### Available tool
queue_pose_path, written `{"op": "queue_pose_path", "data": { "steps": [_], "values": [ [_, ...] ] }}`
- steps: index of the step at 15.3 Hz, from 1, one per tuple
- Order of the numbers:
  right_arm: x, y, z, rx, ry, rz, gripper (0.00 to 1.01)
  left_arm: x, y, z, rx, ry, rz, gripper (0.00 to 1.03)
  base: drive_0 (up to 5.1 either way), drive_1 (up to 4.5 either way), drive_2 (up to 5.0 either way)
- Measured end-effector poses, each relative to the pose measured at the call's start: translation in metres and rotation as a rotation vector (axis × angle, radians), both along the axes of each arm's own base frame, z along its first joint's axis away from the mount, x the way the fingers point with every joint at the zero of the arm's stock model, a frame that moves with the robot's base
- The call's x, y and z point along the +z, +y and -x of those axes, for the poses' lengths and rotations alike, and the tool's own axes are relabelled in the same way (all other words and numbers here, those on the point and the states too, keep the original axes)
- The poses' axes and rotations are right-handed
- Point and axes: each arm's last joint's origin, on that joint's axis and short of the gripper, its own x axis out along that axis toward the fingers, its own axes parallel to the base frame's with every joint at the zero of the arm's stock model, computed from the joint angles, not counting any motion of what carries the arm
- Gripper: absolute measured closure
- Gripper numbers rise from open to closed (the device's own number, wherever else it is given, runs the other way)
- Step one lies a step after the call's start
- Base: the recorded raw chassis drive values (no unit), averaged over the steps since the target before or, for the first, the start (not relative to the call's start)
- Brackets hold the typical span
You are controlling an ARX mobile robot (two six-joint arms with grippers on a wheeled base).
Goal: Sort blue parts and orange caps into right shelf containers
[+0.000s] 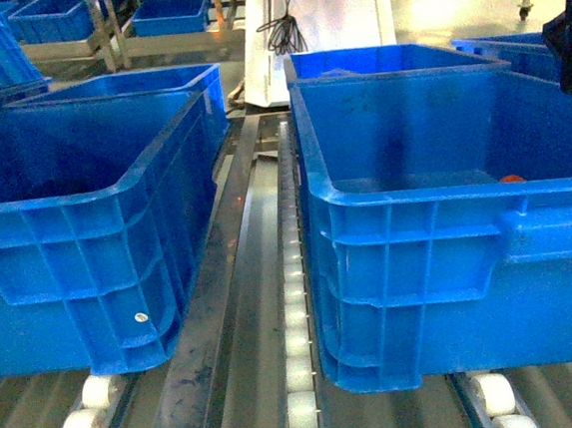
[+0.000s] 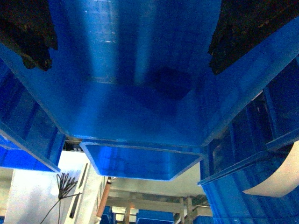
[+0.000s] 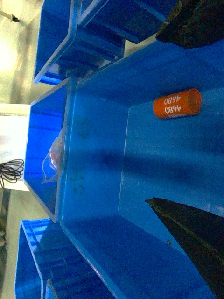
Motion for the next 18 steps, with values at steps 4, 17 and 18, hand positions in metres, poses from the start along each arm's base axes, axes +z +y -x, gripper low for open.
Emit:
{"op": "queue_pose_path", "data": {
  "steps": [4, 17, 18],
  "values": [
    [-0.012, -0.015, 0.042, -0.030, -0.187, -0.057, 0.42, -0.012, -0.009, 0.051, -0.101, -0.129, -0.022, 0.46, 0.0, 0.00, 0.0],
    [-0.047, -0.039, 0.144, -0.028, -0.176, -0.062, 1.00, -0.049, -0.023, 0.161, -0.105, -0.119, -0.024, 1.01, 0.0, 0.00, 0.0],
    [-0.048, -0.039, 0.146, -0.028, -0.190, -0.062, 1.00, -0.052, -0.023, 0.163, -0.105, -0.103, -0.023, 1.01, 0.0, 0.00, 0.0]
  ]
}}
